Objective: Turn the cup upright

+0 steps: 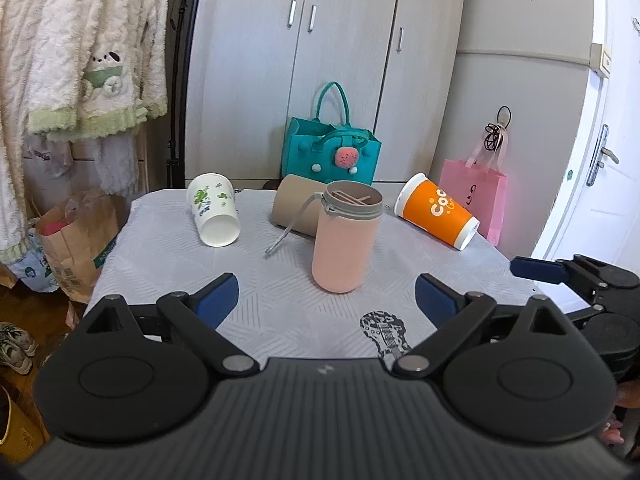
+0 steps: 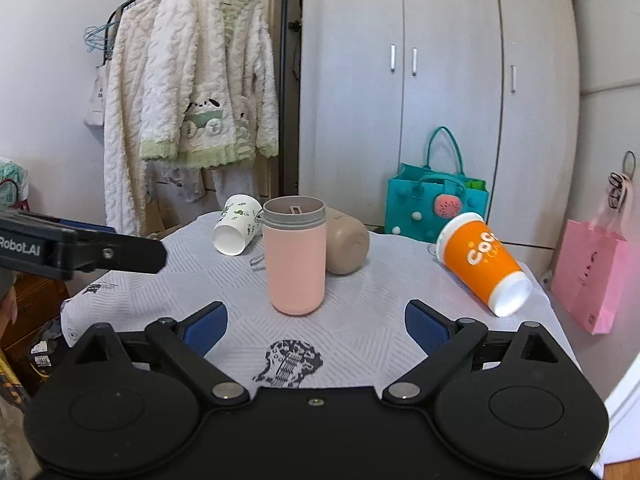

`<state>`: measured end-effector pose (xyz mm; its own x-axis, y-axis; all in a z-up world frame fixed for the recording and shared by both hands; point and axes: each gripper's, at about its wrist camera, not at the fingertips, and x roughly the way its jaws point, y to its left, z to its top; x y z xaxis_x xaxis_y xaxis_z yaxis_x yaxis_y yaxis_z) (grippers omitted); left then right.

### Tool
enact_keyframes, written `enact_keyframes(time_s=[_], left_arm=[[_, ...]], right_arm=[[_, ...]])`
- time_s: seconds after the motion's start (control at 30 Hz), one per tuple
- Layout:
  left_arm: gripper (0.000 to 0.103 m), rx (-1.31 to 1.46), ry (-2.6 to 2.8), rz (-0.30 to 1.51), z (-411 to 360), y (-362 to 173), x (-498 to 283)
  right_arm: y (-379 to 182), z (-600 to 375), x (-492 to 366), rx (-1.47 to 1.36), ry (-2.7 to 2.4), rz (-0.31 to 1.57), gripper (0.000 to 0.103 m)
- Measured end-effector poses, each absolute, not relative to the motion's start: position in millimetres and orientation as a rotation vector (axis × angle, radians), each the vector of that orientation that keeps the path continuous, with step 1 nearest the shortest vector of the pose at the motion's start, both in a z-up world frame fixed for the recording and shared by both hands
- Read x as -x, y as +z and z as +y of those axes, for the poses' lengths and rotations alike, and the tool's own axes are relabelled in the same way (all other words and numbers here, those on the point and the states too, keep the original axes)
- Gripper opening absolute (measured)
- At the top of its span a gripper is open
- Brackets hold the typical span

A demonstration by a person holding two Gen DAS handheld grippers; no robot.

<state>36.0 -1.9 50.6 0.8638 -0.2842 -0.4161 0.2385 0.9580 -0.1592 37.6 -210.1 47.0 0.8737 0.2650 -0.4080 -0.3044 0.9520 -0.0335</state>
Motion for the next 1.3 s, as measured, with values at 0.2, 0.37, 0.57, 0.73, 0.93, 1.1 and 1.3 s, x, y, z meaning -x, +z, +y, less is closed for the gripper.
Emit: enact_keyframes(time_s=[0.2, 0.37, 0.57, 0.73, 0.93, 1.1, 1.3], left_arm=[[0.099, 0.105, -0.248, 0.457, 3.5, 51.7, -19.1], [0.101, 0.099, -0.24, 0.459, 5.4, 50.9, -11.8], [0.103, 0.097, -0.228, 0.464, 5.3, 47.7, -8.8], [0.103, 0.063, -0.171, 0.474, 2.6, 43.9, -10.6], [0.103, 0.092, -0.145, 0.484, 5.7, 41.7, -11.8], [0.103, 0.098, -0.14, 0.486, 3.8, 41.4, -9.9], [0.103, 0.112, -0.153, 0.458, 4.3, 37.3, -4.9]], right_arm=[[49.8, -214.3, -18.0, 0.092, 0.246, 0.402, 0.099], [51.0, -219.7, -2.6, 0.041, 0.234, 0.388, 0.103], [48.7, -223.2, 4.8, 0.005, 0.187, 0.399, 0.103], [48.3, -222.4, 8.1, 0.02, 0.145, 0.389, 0.103], [47.4, -224.8, 8.5, 0.019, 0.071, 0.373, 0.103], [45.3, -223.4, 9.3, 0.038, 0.021, 0.377, 0.103], [41.8, -219.9, 10.3, 0.035, -0.05, 0.372, 0.103]])
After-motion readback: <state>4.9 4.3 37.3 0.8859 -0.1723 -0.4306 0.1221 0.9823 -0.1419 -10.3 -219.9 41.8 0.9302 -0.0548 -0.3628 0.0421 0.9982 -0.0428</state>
